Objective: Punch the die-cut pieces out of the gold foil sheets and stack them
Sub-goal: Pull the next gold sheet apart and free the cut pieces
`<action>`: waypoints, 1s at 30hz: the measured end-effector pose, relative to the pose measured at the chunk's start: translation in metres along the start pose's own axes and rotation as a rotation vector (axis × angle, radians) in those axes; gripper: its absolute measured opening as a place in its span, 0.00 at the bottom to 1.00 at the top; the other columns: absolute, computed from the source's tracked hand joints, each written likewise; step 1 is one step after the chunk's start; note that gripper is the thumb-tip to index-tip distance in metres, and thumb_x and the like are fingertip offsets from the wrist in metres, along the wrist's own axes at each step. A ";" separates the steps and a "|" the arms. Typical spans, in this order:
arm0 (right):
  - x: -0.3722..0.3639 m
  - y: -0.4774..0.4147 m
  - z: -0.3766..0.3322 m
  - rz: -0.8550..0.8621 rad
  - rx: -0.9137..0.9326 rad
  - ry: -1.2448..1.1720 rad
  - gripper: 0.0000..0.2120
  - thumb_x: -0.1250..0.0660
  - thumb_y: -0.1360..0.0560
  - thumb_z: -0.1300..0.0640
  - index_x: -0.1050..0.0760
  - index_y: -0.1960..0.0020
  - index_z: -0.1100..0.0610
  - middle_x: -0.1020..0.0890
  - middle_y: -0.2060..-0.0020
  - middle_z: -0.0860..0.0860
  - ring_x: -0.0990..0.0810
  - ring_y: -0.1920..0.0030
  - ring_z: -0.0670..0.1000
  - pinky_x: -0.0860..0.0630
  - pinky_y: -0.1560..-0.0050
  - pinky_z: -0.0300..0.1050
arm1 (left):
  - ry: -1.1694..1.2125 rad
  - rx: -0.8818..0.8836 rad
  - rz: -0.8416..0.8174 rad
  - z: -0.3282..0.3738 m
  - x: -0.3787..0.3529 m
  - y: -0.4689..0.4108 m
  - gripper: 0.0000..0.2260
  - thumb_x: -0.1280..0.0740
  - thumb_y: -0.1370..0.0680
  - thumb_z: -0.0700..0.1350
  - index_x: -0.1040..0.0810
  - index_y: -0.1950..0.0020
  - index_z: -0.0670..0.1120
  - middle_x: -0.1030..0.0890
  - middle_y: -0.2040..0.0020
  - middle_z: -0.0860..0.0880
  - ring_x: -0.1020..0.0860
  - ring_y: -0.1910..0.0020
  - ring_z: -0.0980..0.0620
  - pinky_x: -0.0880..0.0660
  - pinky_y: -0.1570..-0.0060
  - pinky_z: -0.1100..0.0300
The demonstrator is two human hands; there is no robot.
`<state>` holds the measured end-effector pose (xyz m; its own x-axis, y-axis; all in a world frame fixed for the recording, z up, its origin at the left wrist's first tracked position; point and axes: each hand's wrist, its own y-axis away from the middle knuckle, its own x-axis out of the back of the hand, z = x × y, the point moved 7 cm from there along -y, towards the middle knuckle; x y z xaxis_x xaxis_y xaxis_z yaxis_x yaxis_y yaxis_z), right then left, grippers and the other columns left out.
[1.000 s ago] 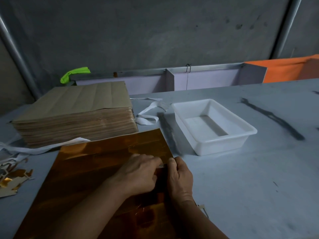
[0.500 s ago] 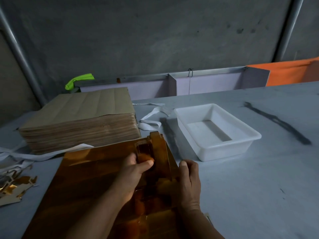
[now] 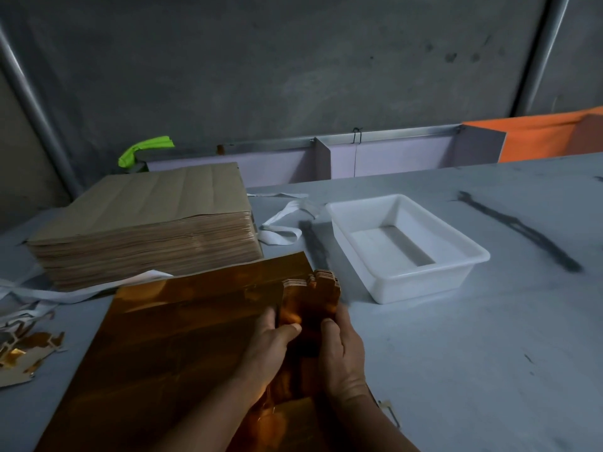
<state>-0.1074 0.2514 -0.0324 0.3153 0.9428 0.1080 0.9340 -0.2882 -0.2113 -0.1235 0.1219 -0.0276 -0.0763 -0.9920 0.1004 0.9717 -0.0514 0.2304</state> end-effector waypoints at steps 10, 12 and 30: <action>-0.005 0.000 0.001 -0.045 0.003 0.101 0.07 0.51 0.25 0.43 0.36 0.50 0.40 0.21 0.58 0.50 0.22 0.57 0.50 0.22 0.53 0.50 | -0.079 -0.031 -0.009 0.008 -0.011 0.003 0.12 0.38 0.21 0.42 0.29 0.38 0.48 0.20 0.47 0.44 0.20 0.49 0.47 0.26 0.57 0.57; -0.004 0.000 0.001 -0.034 0.013 0.077 0.06 0.50 0.25 0.44 0.36 0.51 0.40 0.21 0.60 0.50 0.22 0.59 0.49 0.21 0.56 0.49 | -0.084 -0.027 -0.010 0.010 -0.009 0.003 0.10 0.38 0.21 0.42 0.28 0.39 0.48 0.20 0.48 0.42 0.20 0.50 0.45 0.26 0.57 0.56; 0.000 -0.004 0.004 0.042 -0.017 0.113 0.13 0.52 0.20 0.44 0.34 0.55 0.49 0.23 0.62 0.47 0.22 0.61 0.49 0.21 0.59 0.44 | -0.185 0.105 0.136 0.015 -0.016 0.015 0.12 0.41 0.18 0.47 0.33 0.35 0.48 0.26 0.50 0.47 0.25 0.54 0.50 0.27 0.61 0.57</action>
<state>-0.1117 0.2532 -0.0357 0.3707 0.9051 0.2084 0.9218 -0.3312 -0.2015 -0.1107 0.1385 -0.0113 0.0043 -0.9505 0.3106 0.9481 0.1026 0.3009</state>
